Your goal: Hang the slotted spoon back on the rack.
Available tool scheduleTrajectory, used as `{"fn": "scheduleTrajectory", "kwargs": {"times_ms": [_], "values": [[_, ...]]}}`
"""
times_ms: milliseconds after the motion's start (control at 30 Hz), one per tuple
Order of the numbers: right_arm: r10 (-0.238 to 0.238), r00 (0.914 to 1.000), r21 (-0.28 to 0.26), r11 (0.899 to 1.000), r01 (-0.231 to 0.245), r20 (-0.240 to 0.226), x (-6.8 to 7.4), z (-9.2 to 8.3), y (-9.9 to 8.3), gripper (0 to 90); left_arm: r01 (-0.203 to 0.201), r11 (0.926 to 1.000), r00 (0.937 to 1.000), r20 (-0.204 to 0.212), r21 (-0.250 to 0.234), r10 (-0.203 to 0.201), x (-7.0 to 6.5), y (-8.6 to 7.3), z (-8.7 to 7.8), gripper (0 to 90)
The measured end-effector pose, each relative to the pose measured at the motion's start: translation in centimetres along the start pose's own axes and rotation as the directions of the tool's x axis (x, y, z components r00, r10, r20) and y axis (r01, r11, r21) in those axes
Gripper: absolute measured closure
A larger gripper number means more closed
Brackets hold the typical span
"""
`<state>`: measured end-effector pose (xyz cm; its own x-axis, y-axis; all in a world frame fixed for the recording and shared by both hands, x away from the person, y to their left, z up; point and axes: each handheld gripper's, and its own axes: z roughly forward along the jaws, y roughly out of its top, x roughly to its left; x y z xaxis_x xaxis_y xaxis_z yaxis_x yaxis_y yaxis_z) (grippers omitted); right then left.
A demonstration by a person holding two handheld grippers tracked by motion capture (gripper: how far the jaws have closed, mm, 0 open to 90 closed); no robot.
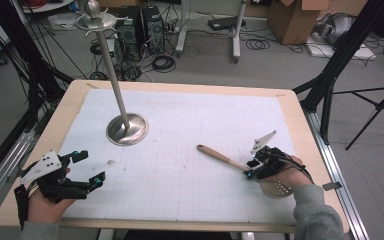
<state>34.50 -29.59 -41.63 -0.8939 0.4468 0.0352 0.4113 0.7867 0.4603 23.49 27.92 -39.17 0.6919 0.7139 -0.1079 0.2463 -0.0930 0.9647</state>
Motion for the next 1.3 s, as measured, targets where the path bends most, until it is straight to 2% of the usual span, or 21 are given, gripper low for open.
{"fn": "scheduleTrajectory", "kwargs": {"times_ms": [33,100,167,233,433,500,767,867,1033,1300], "values": [[-0.006,0.9999,-0.002,1.0,0.006,0.012,0.0,0.0,-0.1,62.4,0.001,1.0,1.0,-0.001,-0.002,-0.001,0.0,0.0,0.0,2.5],[-0.002,1.0,-0.012,1.0,0.002,0.008,0.1,0.0,-0.2,64.8,0.001,1.0,1.0,-0.002,-0.002,-0.001,0.0,0.0,-0.1,2.5],[-0.011,0.9999,-0.019,1.0,0.011,0.009,0.2,0.0,-0.3,72.0,0.001,1.0,1.0,-0.002,-0.003,-0.001,0.0,0.0,-0.1,2.5],[-0.013,0.9999,-0.032,0.999,0.013,0.005,0.3,0.0,-0.4,75.3,0.0,1.0,1.0,-0.003,-0.002,0.0,0.0,0.0,-0.1,2.5],[0.01,0.9998,-0.026,1.0,-0.011,-0.019,0.3,0.0,-0.3,77.8,0.001,1.0,1.0,-0.002,-0.004,-0.001,-0.1,0.1,0.0,2.5],[-0.008,0.9998,-0.024,1.0,0.008,-0.02,0.4,0.0,-0.3,78.3,0.0,1.0,1.0,-0.002,-0.002,0.0,0.0,0.1,0.0,2.5],[0.013,0.9987,-0.027,1.0,-0.014,-0.05,0.4,-0.1,-0.3,78.4,0.0,1.0,1.0,-0.003,-0.003,0.0,0.0,0.0,-0.1,2.5],[0.01,0.9985,-0.044,0.999,-0.012,-0.054,0.4,-0.3,-0.2,78.5,-0.001,1.0,1.0,-0.003,-0.003,0.001,0.0,0.0,-0.1,2.5],[0.047,0.9962,-0.087,0.995,-0.053,-0.073,0.3,-1.1,-0.3,78.4,0.0,1.0,1.0,0.008,-0.004,0.0,0.0,0.0,0.1,2.5],[0.031,0.998,-0.155,0.987,-0.04,-0.056,0.7,-3.3,0.9,78.4,-0.002,0.9999,0.9999,0.01,-0.01,0.002,0.0,0.2,-0.1,2.5]]}}
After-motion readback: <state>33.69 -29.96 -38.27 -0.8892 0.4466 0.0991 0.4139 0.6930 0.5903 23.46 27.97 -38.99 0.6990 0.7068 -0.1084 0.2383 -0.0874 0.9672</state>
